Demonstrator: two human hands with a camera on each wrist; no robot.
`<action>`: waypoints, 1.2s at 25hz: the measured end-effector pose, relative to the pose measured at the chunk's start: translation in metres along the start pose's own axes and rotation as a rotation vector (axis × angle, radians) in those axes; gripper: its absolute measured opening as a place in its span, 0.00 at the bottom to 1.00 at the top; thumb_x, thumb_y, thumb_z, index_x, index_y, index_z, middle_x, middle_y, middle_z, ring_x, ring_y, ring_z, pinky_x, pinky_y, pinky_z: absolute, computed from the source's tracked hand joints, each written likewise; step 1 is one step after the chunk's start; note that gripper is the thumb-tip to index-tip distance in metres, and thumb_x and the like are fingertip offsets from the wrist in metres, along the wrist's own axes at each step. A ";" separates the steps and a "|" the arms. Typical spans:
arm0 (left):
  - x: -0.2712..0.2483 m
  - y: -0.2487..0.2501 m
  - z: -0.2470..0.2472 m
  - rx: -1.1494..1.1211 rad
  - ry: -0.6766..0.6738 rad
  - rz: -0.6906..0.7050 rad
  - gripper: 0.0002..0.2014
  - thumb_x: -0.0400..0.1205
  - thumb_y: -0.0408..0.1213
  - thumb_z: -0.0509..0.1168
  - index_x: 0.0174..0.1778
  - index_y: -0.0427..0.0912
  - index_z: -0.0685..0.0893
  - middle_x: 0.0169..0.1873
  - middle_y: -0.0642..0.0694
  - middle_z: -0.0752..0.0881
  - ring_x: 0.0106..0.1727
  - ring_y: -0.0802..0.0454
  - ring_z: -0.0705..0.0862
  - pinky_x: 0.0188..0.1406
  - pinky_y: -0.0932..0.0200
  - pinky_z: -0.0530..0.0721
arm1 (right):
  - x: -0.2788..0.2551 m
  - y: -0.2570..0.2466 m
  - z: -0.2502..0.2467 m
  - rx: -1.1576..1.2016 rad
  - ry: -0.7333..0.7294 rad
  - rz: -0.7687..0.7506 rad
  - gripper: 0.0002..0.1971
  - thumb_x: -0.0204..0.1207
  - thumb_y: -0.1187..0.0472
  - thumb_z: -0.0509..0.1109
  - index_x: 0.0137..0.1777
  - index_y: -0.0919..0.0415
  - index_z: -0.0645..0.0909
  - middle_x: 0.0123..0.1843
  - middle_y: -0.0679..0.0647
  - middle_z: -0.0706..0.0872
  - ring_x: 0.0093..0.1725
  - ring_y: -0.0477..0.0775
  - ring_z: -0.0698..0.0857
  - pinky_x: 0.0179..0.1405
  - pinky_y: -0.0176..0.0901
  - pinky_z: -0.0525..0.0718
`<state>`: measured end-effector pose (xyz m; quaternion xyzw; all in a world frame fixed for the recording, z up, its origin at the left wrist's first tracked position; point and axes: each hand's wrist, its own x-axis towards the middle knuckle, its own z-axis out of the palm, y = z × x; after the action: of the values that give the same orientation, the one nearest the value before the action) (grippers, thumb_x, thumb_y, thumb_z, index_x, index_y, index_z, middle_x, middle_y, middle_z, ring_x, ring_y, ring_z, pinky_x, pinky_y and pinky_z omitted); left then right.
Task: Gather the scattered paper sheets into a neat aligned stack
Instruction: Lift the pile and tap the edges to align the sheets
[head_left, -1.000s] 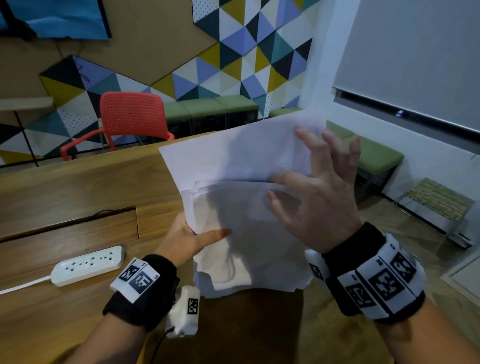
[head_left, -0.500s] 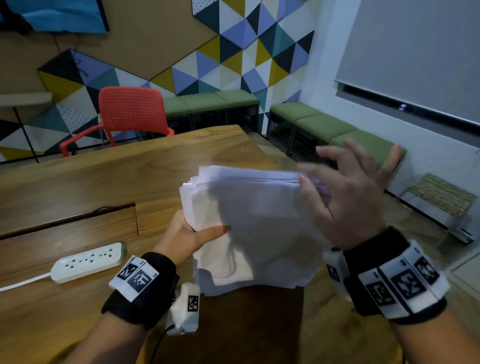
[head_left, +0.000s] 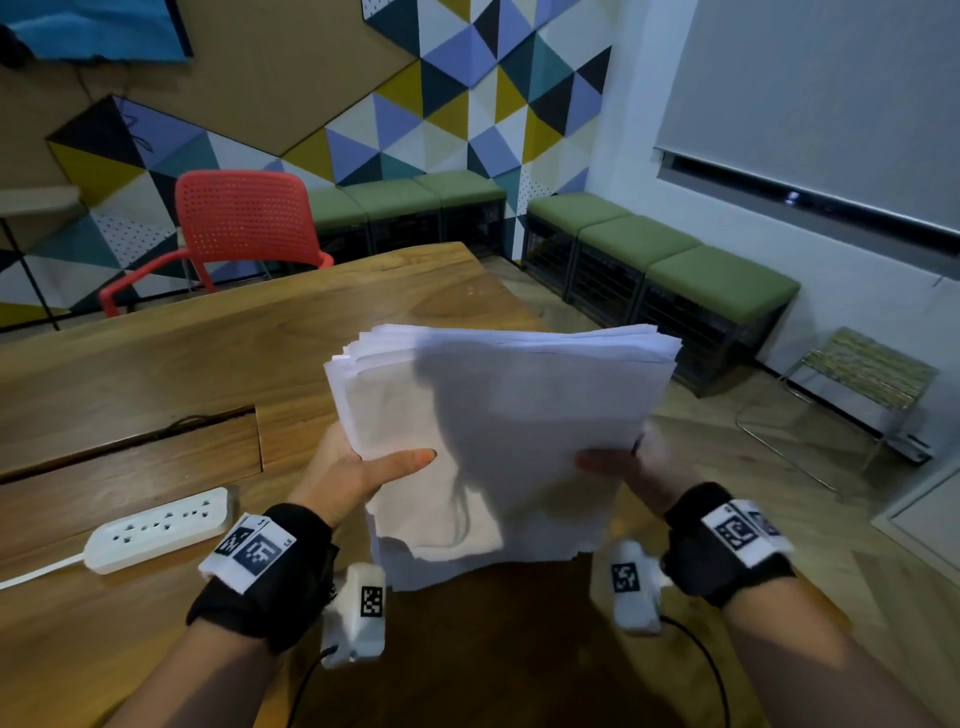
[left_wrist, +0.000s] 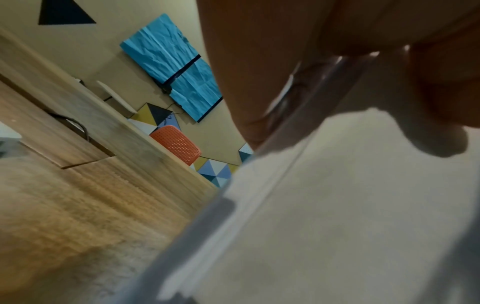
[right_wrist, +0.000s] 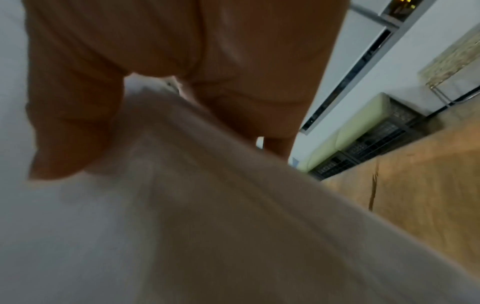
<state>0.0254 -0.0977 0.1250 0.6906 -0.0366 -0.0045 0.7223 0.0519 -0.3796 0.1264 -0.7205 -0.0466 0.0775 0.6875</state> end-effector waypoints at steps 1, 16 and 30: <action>-0.001 -0.003 0.004 0.026 0.022 -0.030 0.22 0.62 0.33 0.78 0.51 0.52 0.84 0.45 0.50 0.92 0.50 0.53 0.89 0.42 0.62 0.87 | -0.002 0.002 0.009 -0.055 0.008 0.002 0.30 0.40 0.58 0.87 0.46 0.54 0.83 0.37 0.46 0.91 0.39 0.41 0.88 0.36 0.40 0.86; -0.027 -0.002 0.034 0.141 0.299 0.127 0.18 0.70 0.27 0.74 0.52 0.46 0.79 0.43 0.51 0.85 0.43 0.60 0.86 0.31 0.74 0.82 | -0.028 0.014 0.025 -0.035 0.243 -0.208 0.12 0.70 0.69 0.72 0.46 0.51 0.80 0.39 0.40 0.91 0.41 0.39 0.87 0.37 0.38 0.84; -0.034 0.070 0.031 0.998 0.367 0.348 0.37 0.71 0.45 0.72 0.76 0.59 0.65 0.71 0.39 0.67 0.48 0.55 0.70 0.43 0.59 0.74 | -0.044 -0.052 0.039 -0.723 0.528 -0.542 0.32 0.60 0.60 0.67 0.69 0.52 0.73 0.71 0.61 0.66 0.55 0.35 0.63 0.45 0.08 0.65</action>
<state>-0.0134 -0.1229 0.1948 0.9220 -0.0215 0.2531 0.2923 0.0034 -0.3468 0.1790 -0.8690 -0.0804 -0.3085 0.3785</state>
